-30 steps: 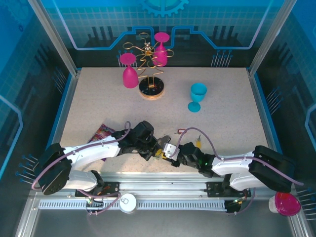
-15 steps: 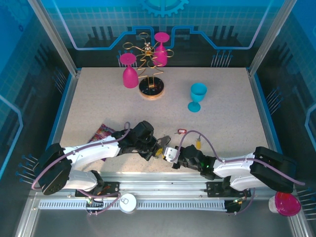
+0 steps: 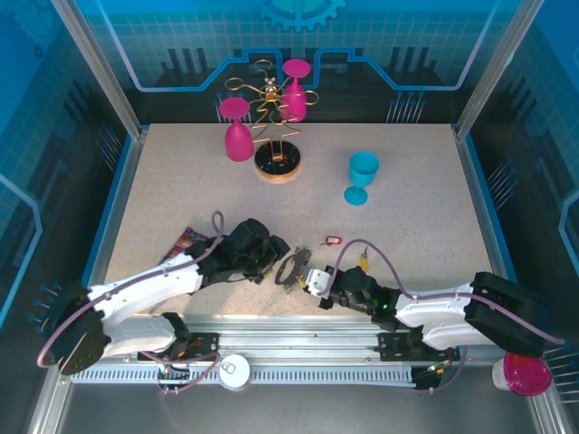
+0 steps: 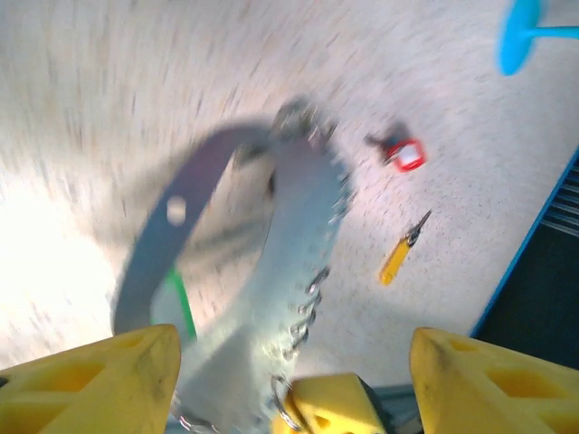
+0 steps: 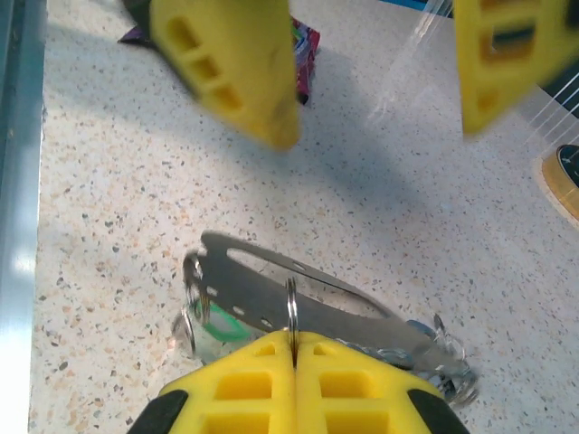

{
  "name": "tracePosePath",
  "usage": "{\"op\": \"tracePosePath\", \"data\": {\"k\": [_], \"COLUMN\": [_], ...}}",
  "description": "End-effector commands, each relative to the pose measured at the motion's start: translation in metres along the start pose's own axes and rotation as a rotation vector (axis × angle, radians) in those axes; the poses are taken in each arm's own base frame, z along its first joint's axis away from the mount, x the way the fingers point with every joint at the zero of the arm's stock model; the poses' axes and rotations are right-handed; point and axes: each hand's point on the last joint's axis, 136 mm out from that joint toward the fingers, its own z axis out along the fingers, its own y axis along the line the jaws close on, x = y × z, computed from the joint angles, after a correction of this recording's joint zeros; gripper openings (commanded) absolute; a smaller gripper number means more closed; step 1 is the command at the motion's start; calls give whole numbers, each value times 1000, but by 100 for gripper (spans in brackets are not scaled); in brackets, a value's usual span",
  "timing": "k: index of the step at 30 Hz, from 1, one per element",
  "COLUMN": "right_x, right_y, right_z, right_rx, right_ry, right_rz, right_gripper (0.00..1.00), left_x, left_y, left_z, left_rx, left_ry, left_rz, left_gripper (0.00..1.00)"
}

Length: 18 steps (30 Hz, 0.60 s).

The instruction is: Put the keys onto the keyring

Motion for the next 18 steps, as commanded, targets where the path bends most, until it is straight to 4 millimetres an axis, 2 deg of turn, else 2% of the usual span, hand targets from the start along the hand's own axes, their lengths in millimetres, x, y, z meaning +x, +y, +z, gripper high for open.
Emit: {"op": "tracePosePath", "data": {"k": [1, 5, 7, 9, 13, 15, 18], "right_x": [-11, -12, -10, -7, -6, -8, -10], "right_y": [-1, 0, 0, -2, -5, -5, -3], "right_z": [-4, -9, -11, -13, -18, -20, -21], "right_rx": [-56, -125, -159, -178, -203, -220, -238], "right_ry": [-39, -33, -21, -15, -9, -16, -18], "right_rz": [74, 119, 140, 158, 175, 166, 148], "right_gripper": [0, 0, 0, 0, 0, 0, 0], "left_x": [-48, -44, -26, -13, 12, 23, 39], "left_y": [-2, -12, -13, -11, -1, 0, -2], "left_z": [-23, -26, -24, -25, -25, -24, -20], "left_rx": [-52, -20, 34, 79, 171, 224, 337], "left_ry": [-271, -285, -218, -170, -80, -49, -28], "left_rz": [497, 954, 1193, 1347, 1605, 1696, 1768], "left_gripper": [68, 68, 67, 65, 56, 51, 50]}}
